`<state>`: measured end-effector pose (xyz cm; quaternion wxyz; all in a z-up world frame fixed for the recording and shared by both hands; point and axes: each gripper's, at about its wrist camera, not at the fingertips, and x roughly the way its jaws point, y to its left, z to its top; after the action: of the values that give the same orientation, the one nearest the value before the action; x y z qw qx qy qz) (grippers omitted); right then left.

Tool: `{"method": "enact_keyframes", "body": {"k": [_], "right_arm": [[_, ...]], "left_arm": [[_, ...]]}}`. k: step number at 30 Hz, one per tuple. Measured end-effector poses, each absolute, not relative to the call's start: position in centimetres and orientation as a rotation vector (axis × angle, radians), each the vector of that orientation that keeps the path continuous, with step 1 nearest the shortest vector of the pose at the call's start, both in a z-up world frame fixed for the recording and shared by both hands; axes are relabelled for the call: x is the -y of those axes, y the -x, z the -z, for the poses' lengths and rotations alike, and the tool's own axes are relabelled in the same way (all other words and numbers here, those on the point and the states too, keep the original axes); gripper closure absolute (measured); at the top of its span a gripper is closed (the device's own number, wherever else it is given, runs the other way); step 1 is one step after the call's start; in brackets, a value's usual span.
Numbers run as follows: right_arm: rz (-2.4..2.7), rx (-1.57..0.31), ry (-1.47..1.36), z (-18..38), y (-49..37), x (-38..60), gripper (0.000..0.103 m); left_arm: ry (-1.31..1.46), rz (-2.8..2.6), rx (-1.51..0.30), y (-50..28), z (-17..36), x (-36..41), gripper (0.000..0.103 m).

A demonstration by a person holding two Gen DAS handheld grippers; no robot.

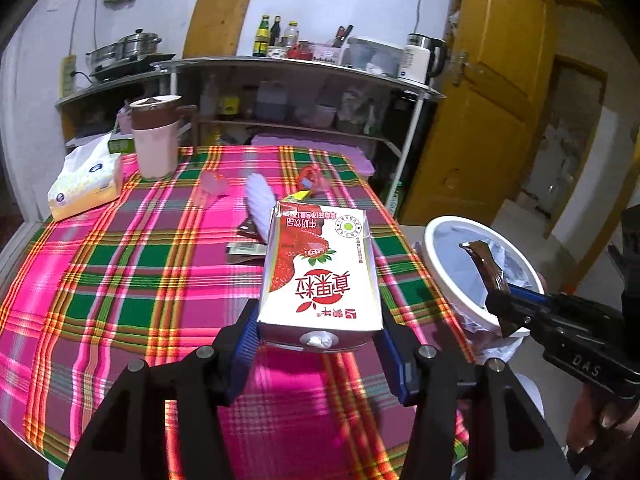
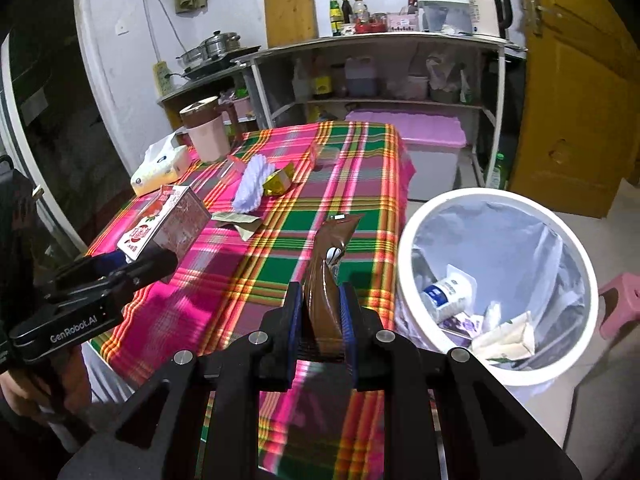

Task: Collect trash
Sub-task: 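Carry the wrapper and carton over the white bin and open both tools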

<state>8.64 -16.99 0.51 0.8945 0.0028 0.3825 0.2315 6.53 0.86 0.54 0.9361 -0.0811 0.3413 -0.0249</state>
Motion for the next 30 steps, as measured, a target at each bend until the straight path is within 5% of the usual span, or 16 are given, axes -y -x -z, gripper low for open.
{"method": "enact_keyframes", "body": {"k": [30], "right_arm": [[-0.224, -0.809, -0.122, 0.9, -11.2, 28.6, 0.083]], "left_arm": [[0.048, 0.342, -0.736, -14.1, 0.1, 11.5, 0.048]]}}
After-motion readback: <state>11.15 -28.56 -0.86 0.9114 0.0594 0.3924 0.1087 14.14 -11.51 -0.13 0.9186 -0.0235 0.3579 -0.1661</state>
